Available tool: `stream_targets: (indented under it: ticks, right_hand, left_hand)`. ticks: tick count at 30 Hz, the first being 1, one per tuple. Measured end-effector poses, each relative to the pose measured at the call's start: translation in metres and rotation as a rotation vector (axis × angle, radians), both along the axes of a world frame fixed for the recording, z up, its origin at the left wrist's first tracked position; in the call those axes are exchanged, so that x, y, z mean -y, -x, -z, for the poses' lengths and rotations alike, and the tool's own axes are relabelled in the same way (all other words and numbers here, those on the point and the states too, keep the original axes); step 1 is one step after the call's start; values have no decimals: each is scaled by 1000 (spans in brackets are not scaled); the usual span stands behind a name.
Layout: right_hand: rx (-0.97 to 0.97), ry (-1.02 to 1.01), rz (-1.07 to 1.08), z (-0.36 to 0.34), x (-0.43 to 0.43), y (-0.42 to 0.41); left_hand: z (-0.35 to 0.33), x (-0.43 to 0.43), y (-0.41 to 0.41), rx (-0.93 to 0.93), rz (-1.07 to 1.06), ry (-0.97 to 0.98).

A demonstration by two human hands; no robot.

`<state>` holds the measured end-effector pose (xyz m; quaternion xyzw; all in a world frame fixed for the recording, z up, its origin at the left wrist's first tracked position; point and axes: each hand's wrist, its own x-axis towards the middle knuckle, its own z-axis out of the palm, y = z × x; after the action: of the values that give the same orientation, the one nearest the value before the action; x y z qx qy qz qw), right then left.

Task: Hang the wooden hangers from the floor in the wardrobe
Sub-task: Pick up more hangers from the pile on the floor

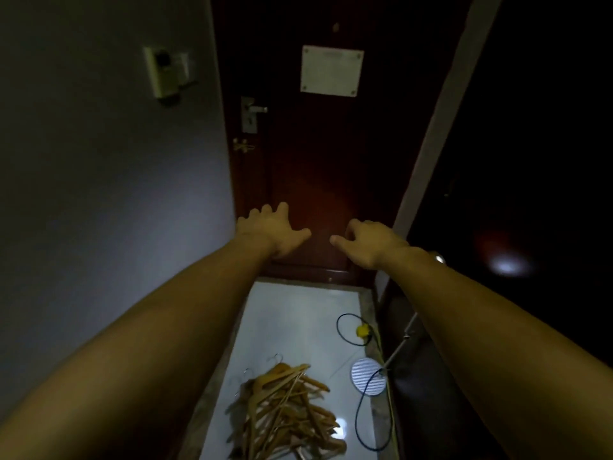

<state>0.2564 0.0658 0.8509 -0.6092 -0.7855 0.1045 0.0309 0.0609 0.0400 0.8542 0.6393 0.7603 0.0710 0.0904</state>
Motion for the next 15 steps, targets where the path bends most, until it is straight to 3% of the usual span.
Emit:
stream_targets:
  ticks: [6,15]
  right_hand:
    - [-100,136,-114,78,-34,17]
    - [37,315,-191,191,-79,0]
  left_hand:
    - [73,-12,9,23,-138,137]
    - [183,-38,-25,106,-208,340]
